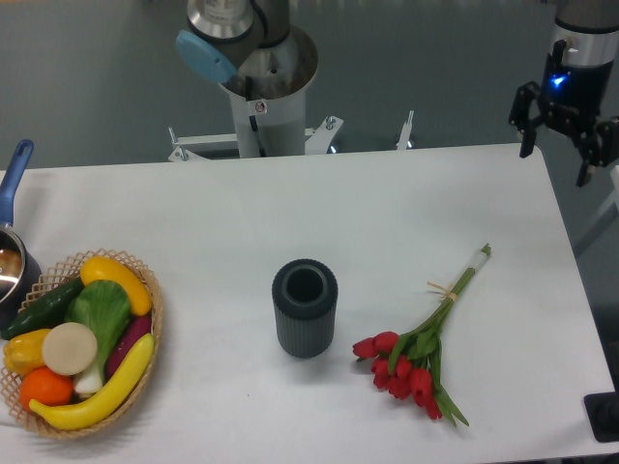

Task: Pick up the flowers from the table

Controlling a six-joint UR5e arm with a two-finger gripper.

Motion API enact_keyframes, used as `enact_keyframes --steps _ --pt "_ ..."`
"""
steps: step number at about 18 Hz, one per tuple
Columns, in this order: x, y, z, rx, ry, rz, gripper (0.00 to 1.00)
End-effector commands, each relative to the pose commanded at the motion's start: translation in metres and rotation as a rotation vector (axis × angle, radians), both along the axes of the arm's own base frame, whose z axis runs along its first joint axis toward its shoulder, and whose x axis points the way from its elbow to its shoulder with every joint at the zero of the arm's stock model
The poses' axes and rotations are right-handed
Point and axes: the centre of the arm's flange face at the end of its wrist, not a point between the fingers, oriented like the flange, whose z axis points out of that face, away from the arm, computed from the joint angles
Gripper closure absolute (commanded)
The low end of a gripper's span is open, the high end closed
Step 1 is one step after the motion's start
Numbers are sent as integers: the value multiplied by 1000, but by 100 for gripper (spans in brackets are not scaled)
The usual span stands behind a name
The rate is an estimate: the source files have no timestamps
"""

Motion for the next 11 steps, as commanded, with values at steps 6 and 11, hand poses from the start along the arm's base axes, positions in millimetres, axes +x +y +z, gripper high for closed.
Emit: enact_keyframes --steps 6,11 --pt "0 4 0 -2 3 44 0" --pt "3 8 -5 19 -30 110 0"
